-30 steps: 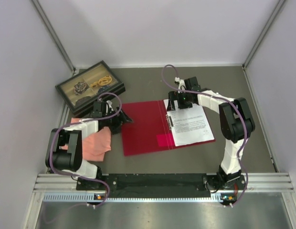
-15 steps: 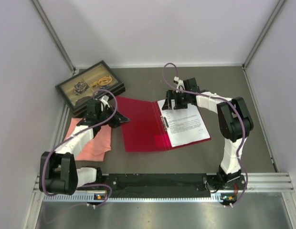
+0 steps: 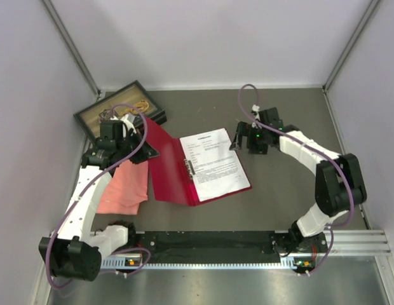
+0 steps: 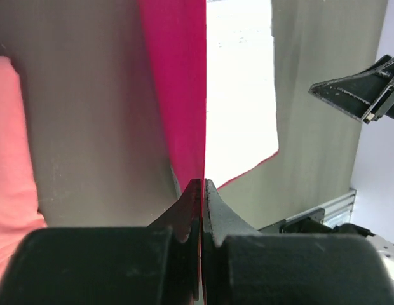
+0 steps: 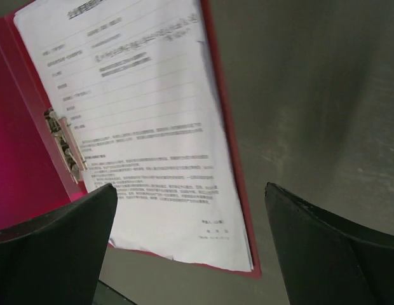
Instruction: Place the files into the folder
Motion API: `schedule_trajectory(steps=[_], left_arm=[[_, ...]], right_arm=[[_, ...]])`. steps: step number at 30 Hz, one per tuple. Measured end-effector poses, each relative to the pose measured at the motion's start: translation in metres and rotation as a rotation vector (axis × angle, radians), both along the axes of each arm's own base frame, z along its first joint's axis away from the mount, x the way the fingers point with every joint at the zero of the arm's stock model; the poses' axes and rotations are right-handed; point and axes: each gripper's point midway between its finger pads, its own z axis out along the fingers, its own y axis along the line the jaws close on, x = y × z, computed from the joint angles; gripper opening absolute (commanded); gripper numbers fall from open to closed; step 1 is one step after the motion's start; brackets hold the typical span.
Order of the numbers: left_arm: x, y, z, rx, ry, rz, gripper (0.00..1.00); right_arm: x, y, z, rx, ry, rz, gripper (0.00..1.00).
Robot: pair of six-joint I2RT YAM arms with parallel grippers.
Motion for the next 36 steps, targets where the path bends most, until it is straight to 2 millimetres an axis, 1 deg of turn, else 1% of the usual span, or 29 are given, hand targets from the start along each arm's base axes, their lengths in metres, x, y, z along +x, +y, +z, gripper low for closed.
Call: schedule_trajectory(steps=[2, 3, 5, 7, 9, 10, 12, 15, 16, 17, 18, 20, 22, 24, 27, 29, 30, 32, 33, 34, 36], left_arm=[[0.000, -0.002, 0.003, -0.007, 0.003, -0.007, 0.20], [0.000, -0.004, 0.003, -0.008, 0.008, -0.013, 0.33], [-0.002, -0.012, 0.000, -0.020, 0.030, -0.033, 0.42], [-0.004, -0.027, 0.000, -0.042, 0.042, -0.064, 0.52], [-0.005, -0.046, 0.003, -0.054, 0.031, -0.103, 0.55], [-0.006, -0.055, 0.004, -0.052, 0.030, -0.123, 0.57], [-0.005, -0.076, 0.011, -0.055, 0.017, -0.167, 0.59], [0.002, -0.110, 0.018, -0.074, -0.009, -0.228, 0.68], [0.005, -0.121, 0.017, -0.080, -0.012, -0.242, 0.73], [0.008, -0.134, 0.014, -0.084, -0.011, -0.259, 0.83], [0.010, -0.145, 0.010, -0.087, -0.009, -0.271, 0.86], [0.016, -0.165, -0.001, -0.090, 0.003, -0.289, 0.90], [0.022, -0.183, -0.013, -0.099, 0.018, -0.302, 0.90], [0.030, -0.203, -0.026, -0.114, 0.024, -0.316, 0.91], [0.040, -0.228, -0.052, -0.126, 0.048, -0.332, 0.92], [0.044, -0.242, -0.075, -0.125, 0.072, -0.343, 0.92], [0.046, -0.246, -0.087, -0.123, 0.088, -0.345, 0.92], [0.046, -0.255, -0.110, -0.120, 0.116, -0.354, 0.94], [0.046, -0.257, -0.118, -0.120, 0.128, -0.358, 0.95], [0.046, -0.259, -0.129, -0.118, 0.144, -0.363, 0.97], [0.045, -0.263, -0.147, -0.115, 0.171, -0.369, 0.98]], right_arm=[[-0.001, -0.019, -0.001, 0.019, 0.012, -0.074, 0.98], [-0.002, -0.026, -0.007, 0.021, 0.028, -0.104, 0.98], [-0.007, -0.036, -0.022, 0.026, 0.075, -0.143, 0.98], [-0.016, -0.033, -0.036, 0.046, 0.127, -0.149, 0.98], [-0.027, -0.030, -0.048, 0.060, 0.169, -0.151, 0.98], [-0.032, -0.029, -0.052, 0.070, 0.189, -0.155, 0.98], [-0.030, -0.026, -0.050, 0.090, 0.182, -0.153, 0.98], [-0.026, -0.020, -0.049, 0.129, 0.170, -0.147, 0.98], [-0.026, -0.018, -0.049, 0.143, 0.168, -0.148, 0.98], [-0.026, -0.017, -0.048, 0.156, 0.165, -0.149, 0.98], [-0.026, -0.016, -0.048, 0.166, 0.161, -0.149, 0.98], [-0.028, -0.015, -0.047, 0.180, 0.155, -0.156, 0.98], [-0.033, -0.018, -0.047, 0.178, 0.157, -0.170, 0.98], [-0.038, -0.027, -0.048, 0.152, 0.155, -0.214, 0.98], [-0.046, -0.053, -0.047, 0.099, 0.144, -0.304, 0.98], [-0.049, -0.083, -0.041, 0.062, 0.121, -0.400, 0.98], [-0.050, -0.099, -0.033, 0.044, 0.097, -0.448, 0.98], [-0.048, -0.129, -0.012, 0.008, 0.017, -0.538, 0.98], [-0.047, -0.139, 0.000, -0.006, -0.027, -0.563, 0.98], [-0.048, -0.147, 0.015, -0.023, -0.080, -0.580, 0.98], [-0.047, -0.152, 0.038, -0.035, -0.156, -0.574, 0.98]])
